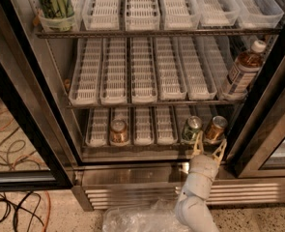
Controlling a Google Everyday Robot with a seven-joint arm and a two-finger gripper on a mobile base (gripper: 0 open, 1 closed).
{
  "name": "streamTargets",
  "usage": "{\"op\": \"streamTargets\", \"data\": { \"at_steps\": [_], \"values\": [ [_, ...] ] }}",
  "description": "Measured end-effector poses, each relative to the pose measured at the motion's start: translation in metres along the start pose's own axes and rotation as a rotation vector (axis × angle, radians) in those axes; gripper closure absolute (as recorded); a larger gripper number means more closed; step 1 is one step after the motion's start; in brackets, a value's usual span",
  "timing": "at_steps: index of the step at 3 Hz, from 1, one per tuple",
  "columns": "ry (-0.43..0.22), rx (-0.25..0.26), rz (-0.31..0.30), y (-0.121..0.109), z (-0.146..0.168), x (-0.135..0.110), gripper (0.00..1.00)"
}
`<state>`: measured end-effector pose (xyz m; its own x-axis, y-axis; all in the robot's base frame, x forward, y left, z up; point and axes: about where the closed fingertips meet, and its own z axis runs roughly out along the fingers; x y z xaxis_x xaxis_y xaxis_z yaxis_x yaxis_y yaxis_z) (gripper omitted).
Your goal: Pick orange can from bottom shelf of fridge
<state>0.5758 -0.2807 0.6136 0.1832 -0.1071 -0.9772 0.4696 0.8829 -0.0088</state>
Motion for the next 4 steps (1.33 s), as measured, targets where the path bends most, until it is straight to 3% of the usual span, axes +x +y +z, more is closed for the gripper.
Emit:
{"op": "streamTargets", "data": {
  "at_steps": [2, 4],
  "values": [
    [0.026, 0.008, 0.012, 0.004, 0.020, 0.006, 0.43],
    [0.051, 0.020, 0.040, 0.006, 0.037, 0.011, 0.43]
  ]
}}
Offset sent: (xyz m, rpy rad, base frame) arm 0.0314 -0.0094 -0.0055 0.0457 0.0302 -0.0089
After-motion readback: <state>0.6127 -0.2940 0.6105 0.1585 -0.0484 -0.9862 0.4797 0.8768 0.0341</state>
